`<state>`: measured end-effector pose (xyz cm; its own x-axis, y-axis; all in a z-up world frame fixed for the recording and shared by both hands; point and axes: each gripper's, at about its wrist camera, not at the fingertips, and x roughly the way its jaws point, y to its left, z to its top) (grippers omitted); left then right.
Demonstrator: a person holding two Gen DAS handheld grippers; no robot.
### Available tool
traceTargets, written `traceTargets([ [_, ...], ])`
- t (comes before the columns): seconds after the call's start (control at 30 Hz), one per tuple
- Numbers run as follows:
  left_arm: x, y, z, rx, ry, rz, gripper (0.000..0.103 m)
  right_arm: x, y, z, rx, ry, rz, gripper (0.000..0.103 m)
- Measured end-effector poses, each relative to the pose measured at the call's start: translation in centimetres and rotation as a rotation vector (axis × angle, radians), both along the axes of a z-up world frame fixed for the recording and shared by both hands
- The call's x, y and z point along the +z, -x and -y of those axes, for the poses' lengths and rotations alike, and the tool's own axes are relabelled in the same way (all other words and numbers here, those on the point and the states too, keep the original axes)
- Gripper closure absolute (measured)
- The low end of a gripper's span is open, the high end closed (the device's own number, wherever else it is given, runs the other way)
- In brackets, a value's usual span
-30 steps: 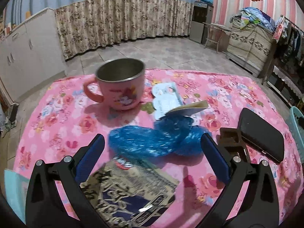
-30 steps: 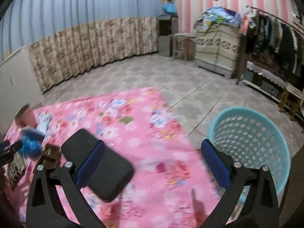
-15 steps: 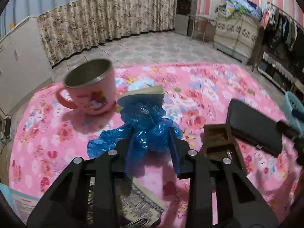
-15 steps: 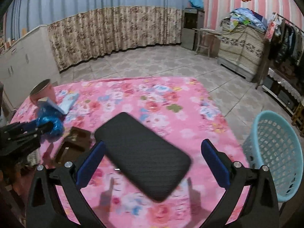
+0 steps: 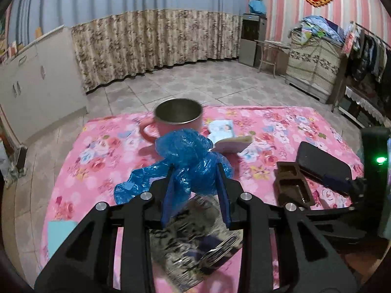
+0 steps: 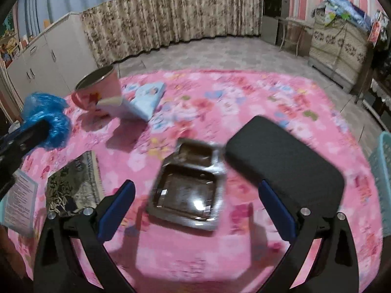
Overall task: Collect trash
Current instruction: 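Grasp the blue plastic bag with the left tool while the right tool grasps the brown tray, then carry the blue bag and the brown tray over the blue basket with both tools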
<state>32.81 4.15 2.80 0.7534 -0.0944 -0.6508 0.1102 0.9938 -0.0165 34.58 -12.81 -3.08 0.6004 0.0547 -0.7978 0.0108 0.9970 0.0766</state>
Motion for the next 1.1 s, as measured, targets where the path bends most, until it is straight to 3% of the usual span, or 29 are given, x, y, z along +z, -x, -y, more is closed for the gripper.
traceTargets([
  [0.1, 0.0, 0.2, -1.1, 0.01, 0.01, -0.004, 0.073, -0.6, -0.1, -1.1, 0.013, 0.021, -0.018, 0.009],
  [0.17, -0.1, 0.3, -1.5, 0.015, 0.004, -0.003, 0.073, -1.0, -0.2, -1.6, 0.013, 0.043, -0.032, 0.026],
  [0.27, -0.3, 0.2, -1.8, 0.021, 0.008, -0.008, 0.073, -1.2, -0.5, -1.5, 0.017, 0.037, -0.036, 0.035],
  [0.67, -0.2, -0.1, 0.3, -0.006, -0.004, 0.004, 0.073, 2.1, 1.4, 1.1, 0.054, 0.001, 0.06, 0.036],
  [0.87, 0.8, 0.2, 4.5, -0.05, -0.01, 0.018, 0.073, 5.1, 3.0, 6.8, 0.006, -0.003, 0.127, 0.036],
  [1.1, 2.1, 0.8, 13.5, -0.159, -0.032, 0.053, 0.073, 7.5, 5.4, 17.2, -0.117, 0.029, 0.195, 0.036],
])
